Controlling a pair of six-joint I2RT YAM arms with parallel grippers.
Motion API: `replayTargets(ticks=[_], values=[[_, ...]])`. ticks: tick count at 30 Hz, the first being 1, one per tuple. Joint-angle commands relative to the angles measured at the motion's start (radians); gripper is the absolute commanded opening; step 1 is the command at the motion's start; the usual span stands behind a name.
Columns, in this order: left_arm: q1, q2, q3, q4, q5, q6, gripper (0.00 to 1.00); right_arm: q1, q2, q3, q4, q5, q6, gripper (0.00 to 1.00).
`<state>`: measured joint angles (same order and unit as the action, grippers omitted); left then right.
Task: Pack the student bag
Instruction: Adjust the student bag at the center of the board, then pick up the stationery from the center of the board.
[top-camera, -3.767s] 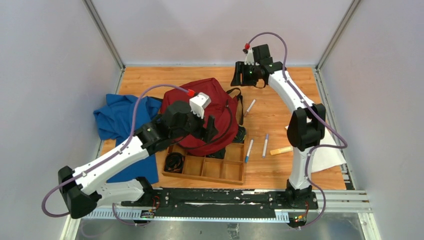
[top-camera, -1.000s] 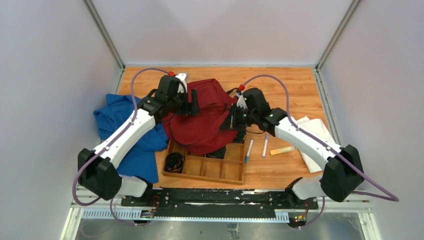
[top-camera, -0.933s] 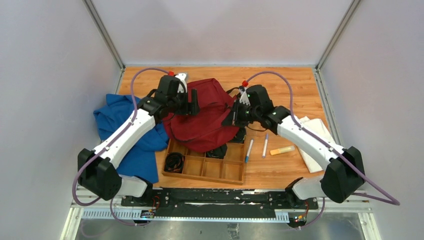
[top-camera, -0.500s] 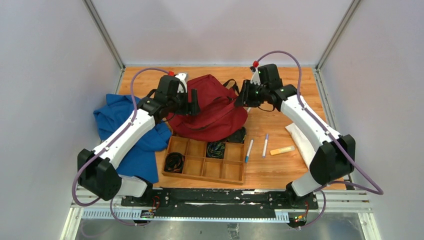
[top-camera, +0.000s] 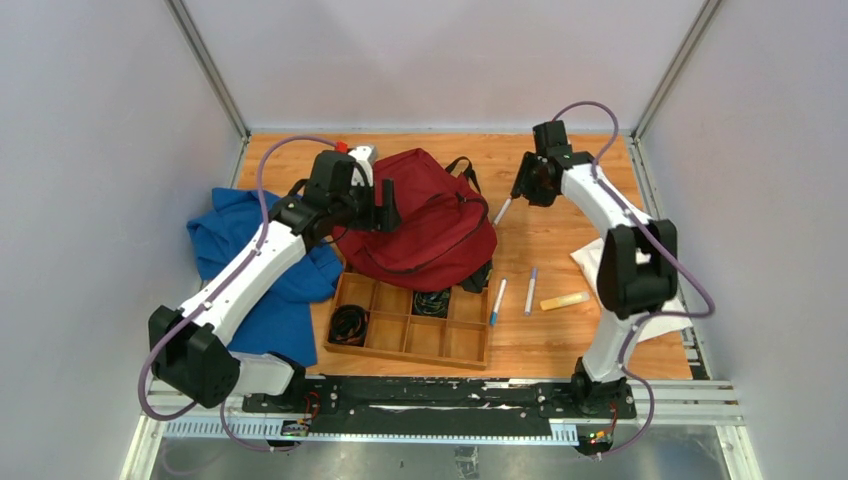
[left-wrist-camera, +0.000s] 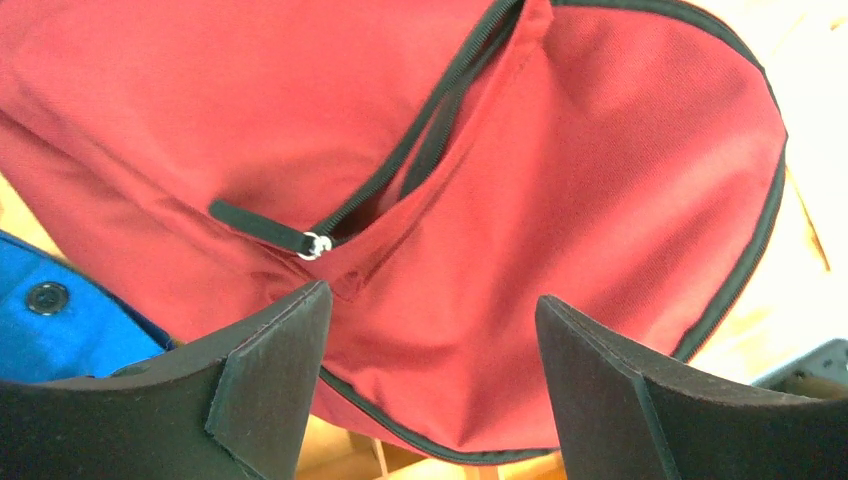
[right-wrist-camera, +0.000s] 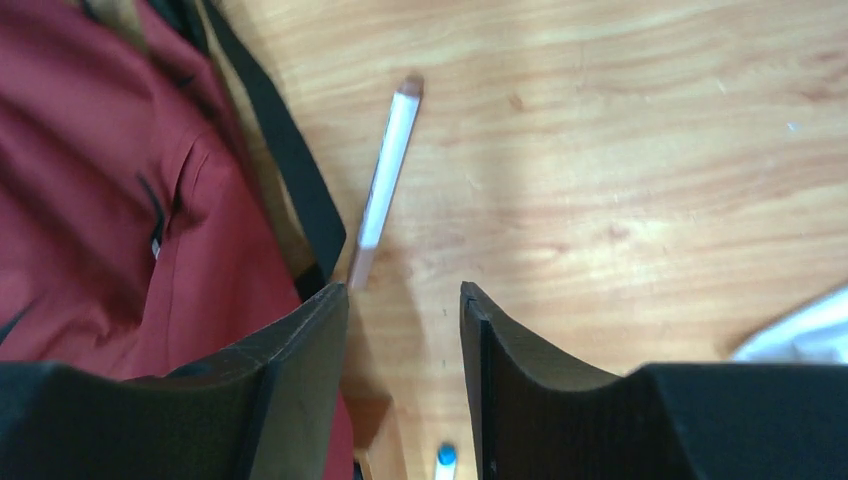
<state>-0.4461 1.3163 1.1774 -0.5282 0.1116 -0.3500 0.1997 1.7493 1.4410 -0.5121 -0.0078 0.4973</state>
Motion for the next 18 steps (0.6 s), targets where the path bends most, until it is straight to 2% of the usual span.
replayTargets(ticks=[1, 9, 18], values=[[0.002, -0.034, 0.056, -0.092, 0.129, 0.051, 0.81, 0.003, 0.157, 0.171, -0.118, 0.035, 0.049, 0.51], [-0.01, -0.18, 0.008, -0.132, 0.156, 0.066, 0.83, 0.057, 0.366, 0.367, -0.239, 0.112, 0.06, 0.54], [-0.011, -0.195, -0.025, -0.135, 0.195, 0.061, 0.82, 0.08, 0.455, 0.385, -0.243, 0.127, 0.102, 0.53]])
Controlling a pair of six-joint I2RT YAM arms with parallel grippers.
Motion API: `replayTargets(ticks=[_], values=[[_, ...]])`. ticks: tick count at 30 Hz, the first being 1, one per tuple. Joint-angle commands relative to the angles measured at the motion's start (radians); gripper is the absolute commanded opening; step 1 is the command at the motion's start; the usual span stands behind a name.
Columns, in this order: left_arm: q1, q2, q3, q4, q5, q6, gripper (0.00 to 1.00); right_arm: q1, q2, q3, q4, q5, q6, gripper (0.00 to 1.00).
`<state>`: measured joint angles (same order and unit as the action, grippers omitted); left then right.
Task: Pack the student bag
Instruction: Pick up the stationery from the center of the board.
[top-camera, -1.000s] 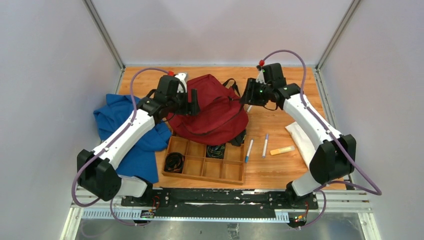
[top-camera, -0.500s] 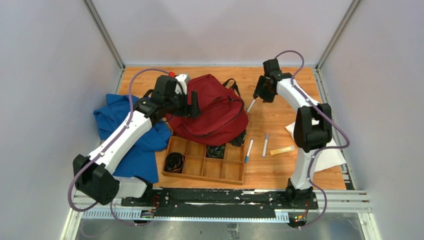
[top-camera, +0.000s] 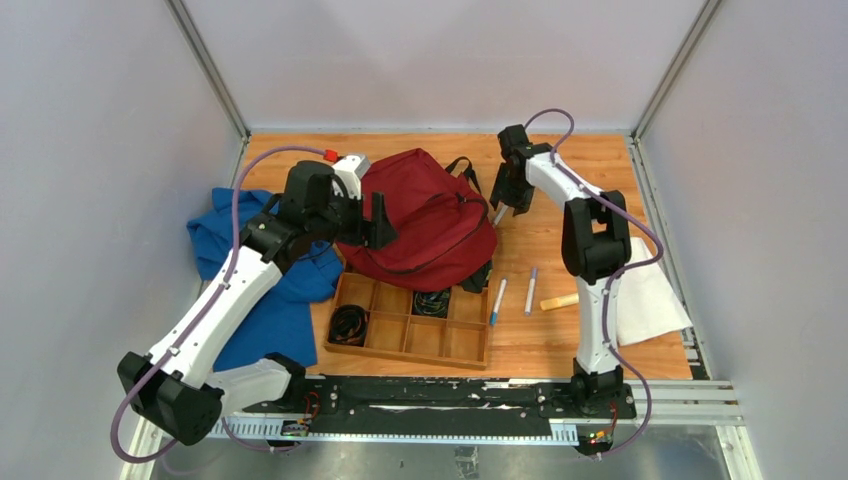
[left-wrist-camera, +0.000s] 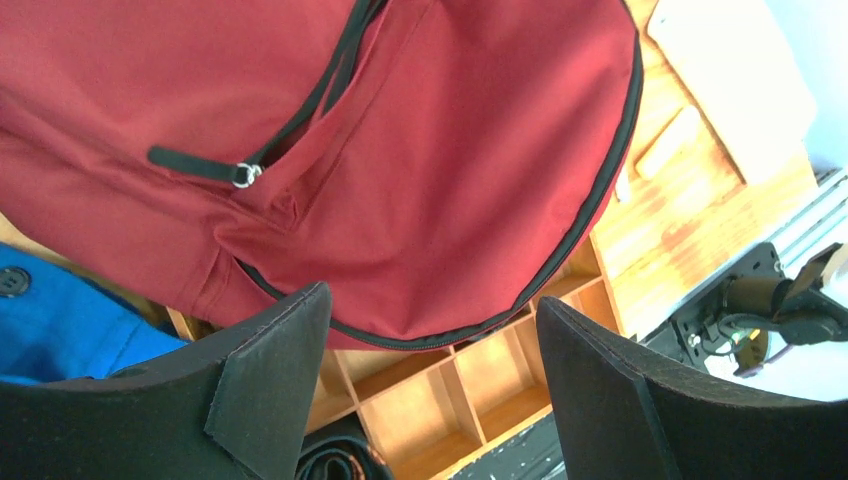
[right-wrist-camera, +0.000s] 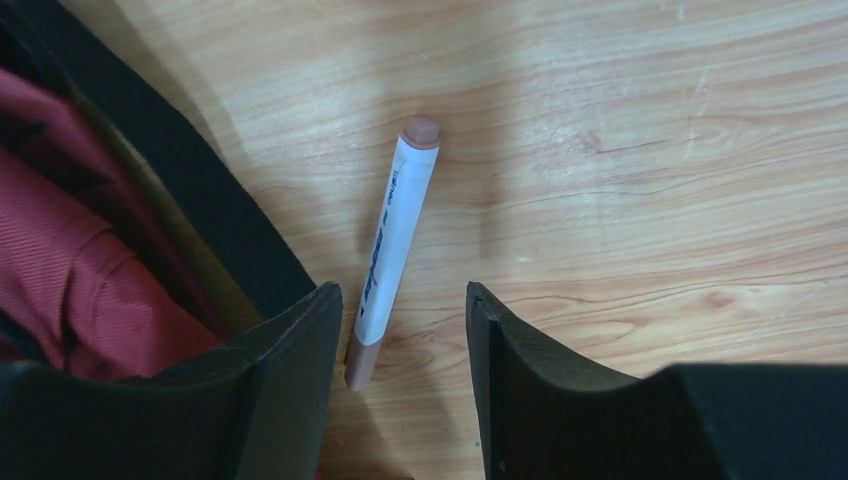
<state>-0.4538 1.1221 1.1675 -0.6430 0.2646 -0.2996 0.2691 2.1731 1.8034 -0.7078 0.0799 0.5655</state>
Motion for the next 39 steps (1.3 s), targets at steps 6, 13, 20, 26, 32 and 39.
replayTargets(ticks=[6, 13, 20, 26, 32, 39], values=[[-0.002, -0.002, -0.012, -0.02, 0.037, 0.017, 0.82, 0.022, 0.053, 0.009, -0.05, 0.072, 0.039, 0.5], [-0.003, -0.003, -0.005, -0.022, 0.052, 0.009, 0.81, 0.025, 0.067, 0.017, -0.064, 0.086, 0.034, 0.45], [-0.006, 0.0, 0.006, -0.024, 0.054, 0.009, 0.8, 0.027, 0.09, 0.023, -0.075, 0.075, 0.034, 0.37], [-0.022, 0.015, 0.016, -0.023, 0.048, 0.0, 0.8, 0.027, 0.093, 0.019, -0.077, 0.055, 0.031, 0.09], [-0.125, 0.063, 0.059, -0.023, -0.02, 0.02, 0.8, 0.024, 0.035, 0.001, -0.083, 0.055, 0.001, 0.0], [-0.256, 0.16, 0.172, -0.028, -0.101, 0.064, 0.82, -0.033, -0.187, -0.152, -0.056, 0.044, -0.081, 0.0]])
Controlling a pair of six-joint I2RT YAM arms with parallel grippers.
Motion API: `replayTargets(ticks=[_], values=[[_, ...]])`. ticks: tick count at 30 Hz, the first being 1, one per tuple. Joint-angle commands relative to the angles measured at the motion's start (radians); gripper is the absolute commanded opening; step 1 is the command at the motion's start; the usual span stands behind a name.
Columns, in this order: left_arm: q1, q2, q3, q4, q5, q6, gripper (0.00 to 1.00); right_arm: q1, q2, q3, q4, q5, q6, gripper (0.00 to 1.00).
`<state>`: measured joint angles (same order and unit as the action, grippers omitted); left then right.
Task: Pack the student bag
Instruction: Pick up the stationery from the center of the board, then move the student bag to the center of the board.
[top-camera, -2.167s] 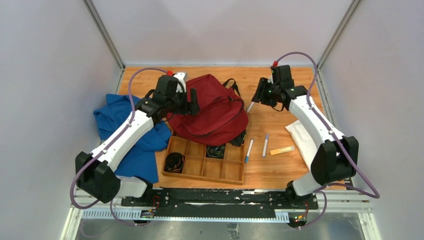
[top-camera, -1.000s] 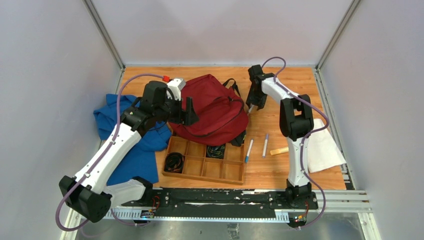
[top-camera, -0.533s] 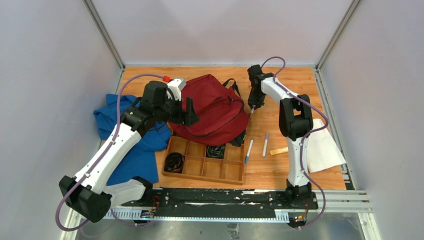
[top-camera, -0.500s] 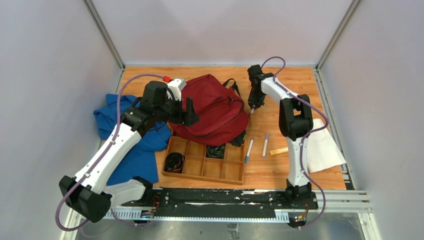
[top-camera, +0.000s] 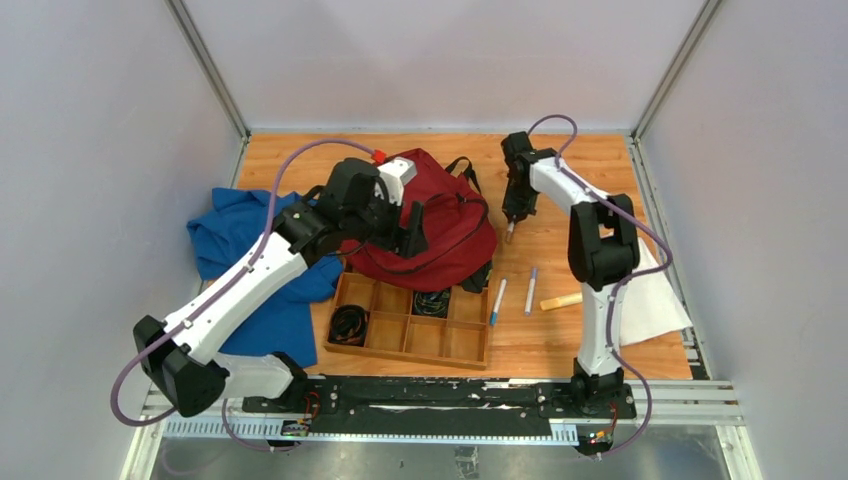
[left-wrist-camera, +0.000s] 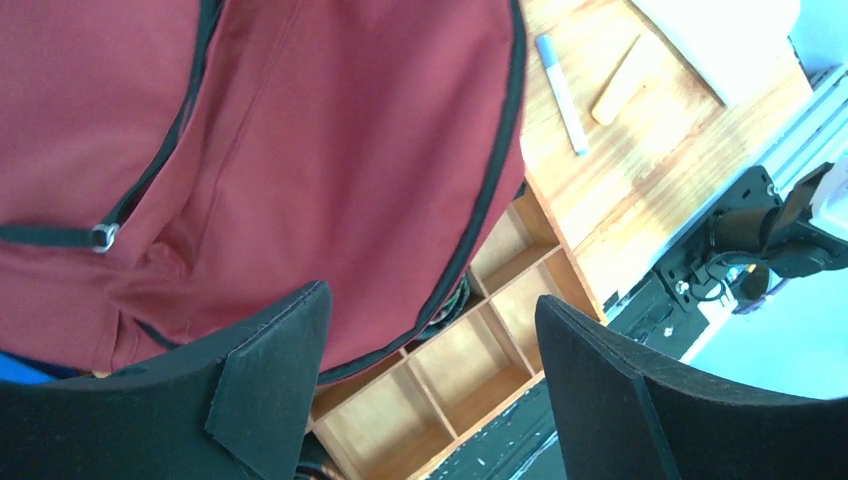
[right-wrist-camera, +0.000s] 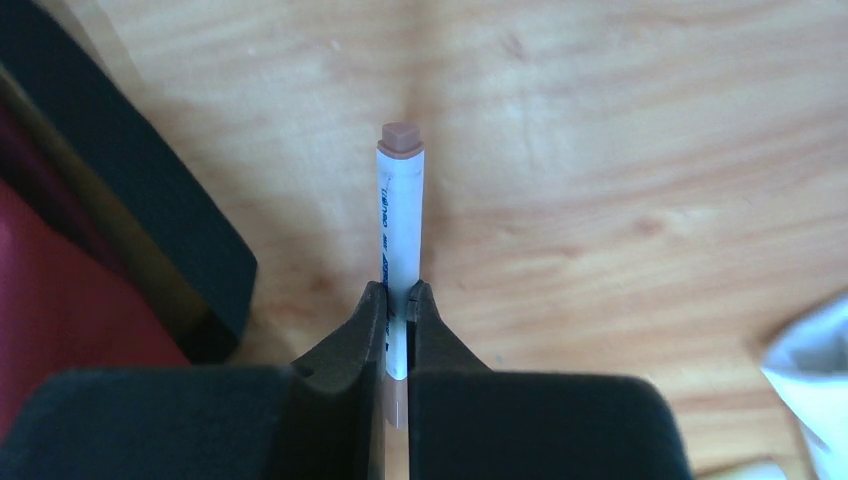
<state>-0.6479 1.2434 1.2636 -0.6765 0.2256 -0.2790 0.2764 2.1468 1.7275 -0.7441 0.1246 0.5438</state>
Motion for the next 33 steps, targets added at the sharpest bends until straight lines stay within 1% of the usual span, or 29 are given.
replayTargets(ticks=[1, 5, 7, 11, 13, 15, 16, 19, 20, 21, 23, 24, 25, 27, 30, 33], values=[[-0.083, 0.056, 0.091, 0.005, -0.073, 0.05, 0.82, -0.056, -0.197, -0.118, -0.005, -0.017, -0.071, 0.0], [-0.148, 0.151, 0.15, 0.005, -0.114, 0.06, 0.83, -0.11, -0.325, -0.281, 0.041, -0.08, -0.13, 0.0], [-0.172, 0.202, 0.177, 0.006, -0.139, 0.063, 0.83, -0.123, -0.38, -0.352, 0.044, -0.084, -0.157, 0.0], [-0.198, 0.289, 0.225, 0.005, -0.172, 0.081, 0.83, -0.142, -0.487, -0.487, 0.046, -0.085, -0.188, 0.0], [-0.206, 0.339, 0.249, -0.001, -0.217, 0.095, 0.83, -0.153, -0.536, -0.552, 0.05, -0.103, -0.189, 0.0], [-0.222, 0.386, 0.283, -0.023, -0.224, 0.117, 0.83, -0.166, -0.577, -0.596, 0.051, -0.109, -0.188, 0.0], [-0.227, 0.409, 0.297, -0.027, -0.224, 0.122, 0.82, -0.172, -0.597, -0.613, 0.053, -0.146, -0.186, 0.0], [-0.24, 0.469, 0.327, -0.028, -0.218, 0.128, 0.78, -0.181, -0.643, -0.646, 0.054, -0.168, -0.183, 0.0], [-0.243, 0.487, 0.339, -0.031, -0.216, 0.13, 0.74, -0.183, -0.655, -0.652, 0.052, -0.169, -0.181, 0.0], [-0.243, 0.505, 0.359, -0.037, -0.218, 0.129, 0.66, -0.187, -0.672, -0.656, 0.05, -0.172, -0.179, 0.0], [-0.243, 0.541, 0.407, -0.058, -0.224, 0.133, 0.3, -0.193, -0.695, -0.66, 0.045, -0.18, -0.175, 0.0], [-0.243, 0.558, 0.436, -0.073, -0.224, 0.135, 0.07, -0.196, -0.707, -0.661, 0.045, -0.187, -0.175, 0.0], [-0.243, 0.575, 0.47, -0.084, -0.224, 0.14, 0.0, -0.197, -0.718, -0.662, 0.042, -0.193, -0.174, 0.0], [-0.243, 0.609, 0.545, -0.105, -0.221, 0.16, 0.0, -0.198, -0.743, -0.661, 0.034, -0.199, -0.175, 0.0], [-0.236, 0.66, 0.698, -0.14, -0.223, 0.169, 0.0, -0.202, -0.783, -0.663, 0.017, -0.2, -0.181, 0.0], [-0.207, 0.717, 0.861, -0.143, -0.172, 0.133, 0.0, -0.207, -0.835, -0.68, 0.01, -0.206, -0.175, 0.0]])
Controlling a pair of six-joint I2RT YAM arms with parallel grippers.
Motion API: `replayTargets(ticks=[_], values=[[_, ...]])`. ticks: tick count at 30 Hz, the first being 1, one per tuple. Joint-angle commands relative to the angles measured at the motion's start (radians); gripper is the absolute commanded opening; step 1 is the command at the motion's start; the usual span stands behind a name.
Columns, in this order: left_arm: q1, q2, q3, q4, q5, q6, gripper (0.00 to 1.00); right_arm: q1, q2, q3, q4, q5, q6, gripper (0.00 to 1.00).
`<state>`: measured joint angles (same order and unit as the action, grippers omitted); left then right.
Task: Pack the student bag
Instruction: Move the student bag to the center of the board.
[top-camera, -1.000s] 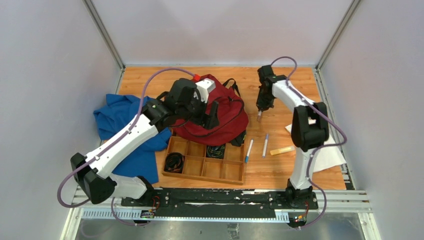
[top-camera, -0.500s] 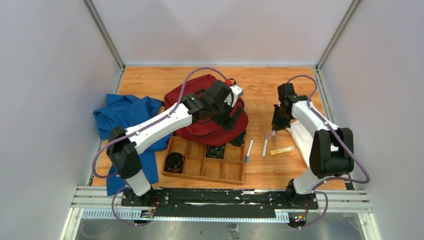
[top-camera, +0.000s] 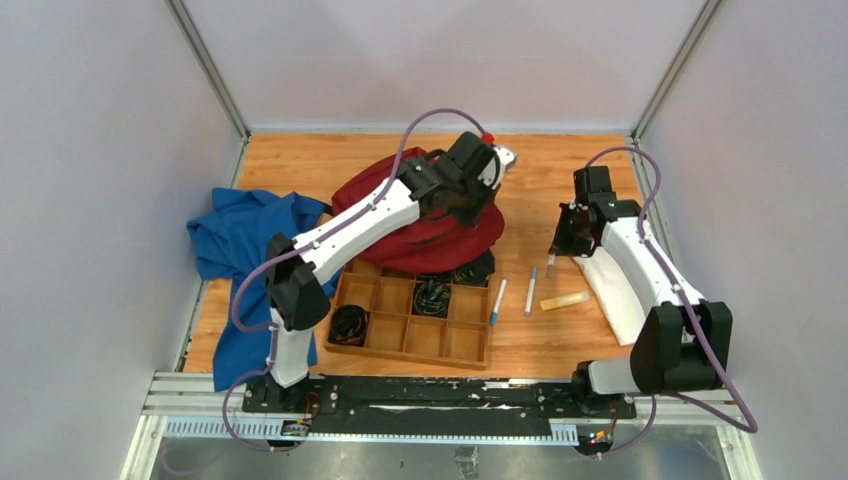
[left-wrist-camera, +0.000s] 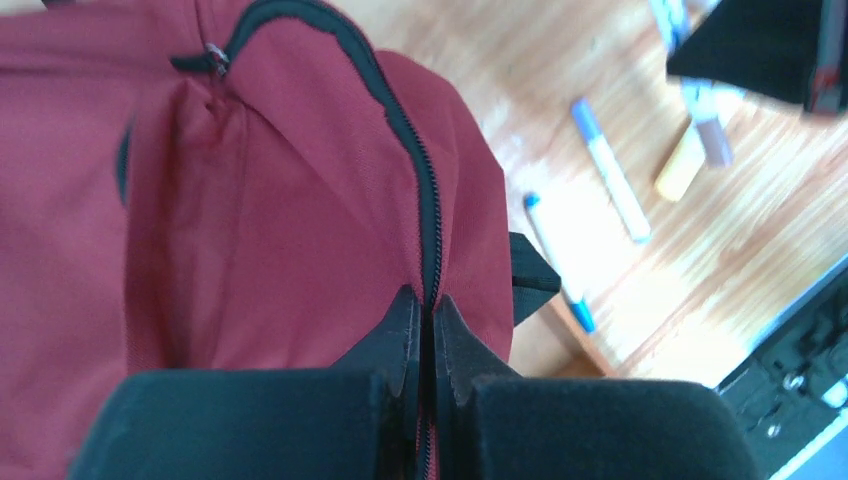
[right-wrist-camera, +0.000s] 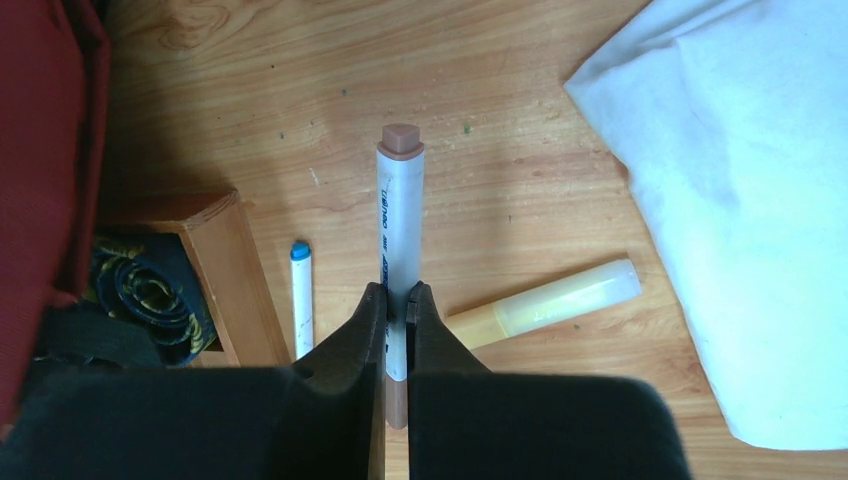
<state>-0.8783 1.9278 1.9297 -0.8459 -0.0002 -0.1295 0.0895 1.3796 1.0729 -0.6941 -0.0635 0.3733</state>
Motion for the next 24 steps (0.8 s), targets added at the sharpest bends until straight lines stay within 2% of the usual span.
replayTargets(ticks=[1, 6, 11, 17, 18, 20, 21, 22, 24], values=[[0.033, 0.059, 0.255, 0.027, 0.079, -0.035, 0.0, -0.02, -0.087, -0.032, -0.043, -0.021, 0.0, 0.0], [0.045, 0.203, 0.529, 0.066, 0.166, -0.118, 0.0, -0.023, -0.188, -0.068, -0.054, -0.043, 0.035, 0.0], [0.045, 0.251, 0.445, 0.381, 0.244, -0.274, 0.0, -0.025, -0.294, -0.105, -0.075, -0.026, 0.076, 0.0], [0.036, 0.389, 0.443, 0.584, 0.29, -0.459, 0.0, -0.028, -0.433, -0.155, -0.121, 0.032, 0.116, 0.0], [0.033, 0.411, 0.451, 0.597, 0.291, -0.478, 0.06, -0.028, -0.454, -0.163, -0.133, 0.044, 0.12, 0.0], [0.029, 0.449, 0.487, 0.584, 0.298, -0.499, 0.43, -0.027, -0.498, -0.18, -0.156, 0.062, 0.132, 0.0], [0.029, 0.46, 0.5, 0.572, 0.305, -0.499, 0.55, -0.028, -0.522, -0.188, -0.168, 0.091, 0.138, 0.0], [0.03, 0.461, 0.505, 0.561, 0.308, -0.491, 0.66, -0.028, -0.542, -0.19, -0.178, 0.107, 0.142, 0.0], [0.032, 0.437, 0.497, 0.535, 0.292, -0.452, 0.76, -0.028, -0.58, -0.188, -0.203, 0.129, 0.144, 0.0]])
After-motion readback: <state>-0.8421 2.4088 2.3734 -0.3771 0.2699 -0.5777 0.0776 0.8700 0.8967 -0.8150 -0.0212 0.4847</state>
